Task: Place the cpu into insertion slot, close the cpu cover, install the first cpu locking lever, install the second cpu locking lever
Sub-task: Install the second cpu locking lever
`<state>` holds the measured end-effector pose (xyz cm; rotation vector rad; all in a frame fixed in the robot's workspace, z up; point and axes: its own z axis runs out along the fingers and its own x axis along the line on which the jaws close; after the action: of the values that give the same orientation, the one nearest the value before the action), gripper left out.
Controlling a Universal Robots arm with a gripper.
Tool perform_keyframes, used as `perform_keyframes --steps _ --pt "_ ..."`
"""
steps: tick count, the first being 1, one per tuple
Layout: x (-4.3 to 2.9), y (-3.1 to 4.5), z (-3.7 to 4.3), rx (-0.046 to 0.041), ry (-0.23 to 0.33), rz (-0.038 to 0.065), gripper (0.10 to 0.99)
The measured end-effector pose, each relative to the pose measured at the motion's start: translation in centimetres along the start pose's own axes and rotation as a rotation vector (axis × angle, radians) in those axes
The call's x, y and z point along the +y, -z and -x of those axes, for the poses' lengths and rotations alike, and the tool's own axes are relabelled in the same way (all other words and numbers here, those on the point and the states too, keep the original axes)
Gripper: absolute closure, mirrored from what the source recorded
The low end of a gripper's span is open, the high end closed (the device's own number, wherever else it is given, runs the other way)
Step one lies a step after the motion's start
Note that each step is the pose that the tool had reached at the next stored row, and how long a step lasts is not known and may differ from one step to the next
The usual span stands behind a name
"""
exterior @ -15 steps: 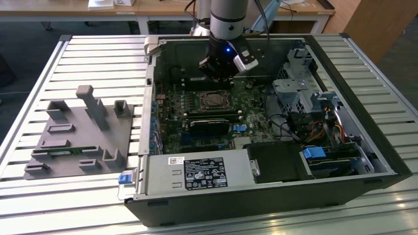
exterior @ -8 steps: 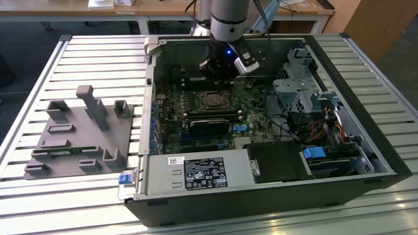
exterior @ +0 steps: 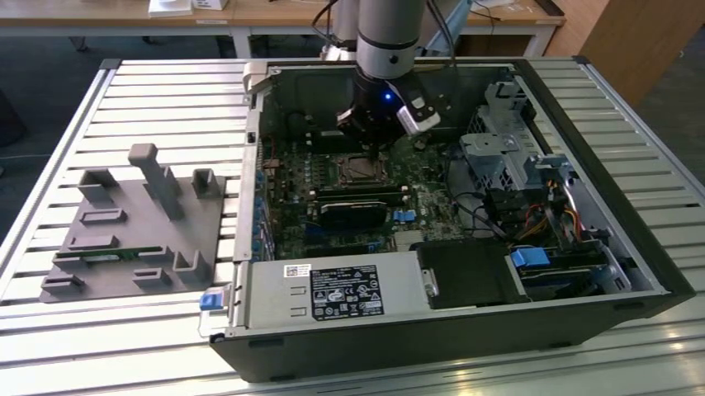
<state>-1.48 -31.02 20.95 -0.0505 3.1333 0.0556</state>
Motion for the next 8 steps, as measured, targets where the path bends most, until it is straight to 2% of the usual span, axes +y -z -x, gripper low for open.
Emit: perform_keyframes --steps 4,8 --pt "-0.54 -0.12 -0.02 0.0000 0.000 0.000 0.980" --pt "-0.76 -0.10 -0.03 0.0000 0.000 0.000 0.980"
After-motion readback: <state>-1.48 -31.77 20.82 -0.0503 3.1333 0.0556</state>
